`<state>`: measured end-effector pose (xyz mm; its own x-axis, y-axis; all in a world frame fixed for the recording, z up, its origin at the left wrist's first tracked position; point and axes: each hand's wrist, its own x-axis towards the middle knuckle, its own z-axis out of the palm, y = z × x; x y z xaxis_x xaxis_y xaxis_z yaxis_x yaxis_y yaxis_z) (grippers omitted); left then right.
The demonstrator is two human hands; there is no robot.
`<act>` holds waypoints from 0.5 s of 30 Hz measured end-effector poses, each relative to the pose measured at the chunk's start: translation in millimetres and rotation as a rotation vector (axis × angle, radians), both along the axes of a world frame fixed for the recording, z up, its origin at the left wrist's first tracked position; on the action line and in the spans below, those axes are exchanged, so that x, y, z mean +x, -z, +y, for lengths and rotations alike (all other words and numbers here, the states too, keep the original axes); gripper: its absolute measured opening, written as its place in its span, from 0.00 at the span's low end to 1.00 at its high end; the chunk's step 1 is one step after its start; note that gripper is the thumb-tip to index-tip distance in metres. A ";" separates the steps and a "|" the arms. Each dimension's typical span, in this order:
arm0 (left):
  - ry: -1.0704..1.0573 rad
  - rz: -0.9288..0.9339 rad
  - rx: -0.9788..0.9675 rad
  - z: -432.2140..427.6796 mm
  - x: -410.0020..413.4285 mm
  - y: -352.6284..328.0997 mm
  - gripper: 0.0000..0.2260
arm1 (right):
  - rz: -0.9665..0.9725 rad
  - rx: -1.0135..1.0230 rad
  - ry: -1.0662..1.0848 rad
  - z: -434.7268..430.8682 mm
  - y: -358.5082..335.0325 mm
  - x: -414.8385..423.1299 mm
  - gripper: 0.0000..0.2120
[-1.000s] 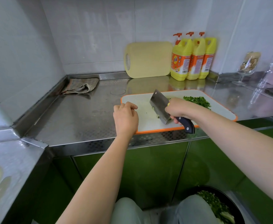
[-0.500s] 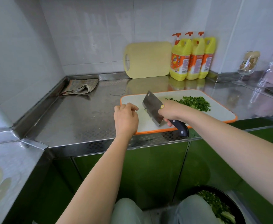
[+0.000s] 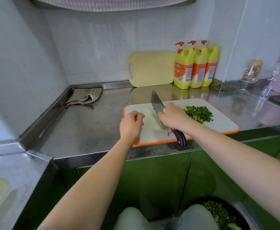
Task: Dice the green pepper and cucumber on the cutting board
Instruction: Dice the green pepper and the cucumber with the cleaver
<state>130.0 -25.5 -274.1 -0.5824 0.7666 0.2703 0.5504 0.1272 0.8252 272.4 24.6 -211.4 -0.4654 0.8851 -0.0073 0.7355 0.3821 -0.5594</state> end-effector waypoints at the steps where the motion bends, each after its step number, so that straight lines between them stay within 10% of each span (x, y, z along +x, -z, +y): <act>1: 0.046 -0.102 -0.018 0.9 5.7 -11.0 0.15 | -0.036 0.038 -0.007 -3.5 -0.2 -3.1 0.20; 4: 0.161 -0.347 -0.140 12.1 19.1 -36.1 0.25 | -0.107 0.218 -0.075 -15.0 3.1 -11.3 0.18; 9: 0.039 -0.368 -0.156 28.3 8.6 -30.2 0.09 | -0.138 0.278 -0.249 -25.9 16.4 -12.1 0.11; 15: -0.068 -0.538 -0.071 18.3 -14.5 -30.5 0.11 | 0.213 0.064 -0.220 2.6 19.4 -2.3 0.14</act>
<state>115.5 -7.2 -243.6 -0.6730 0.7281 -0.1304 0.0414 0.2130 0.9762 270.1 27.3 -230.8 -0.6306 0.7588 0.1634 0.5004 0.5583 -0.6617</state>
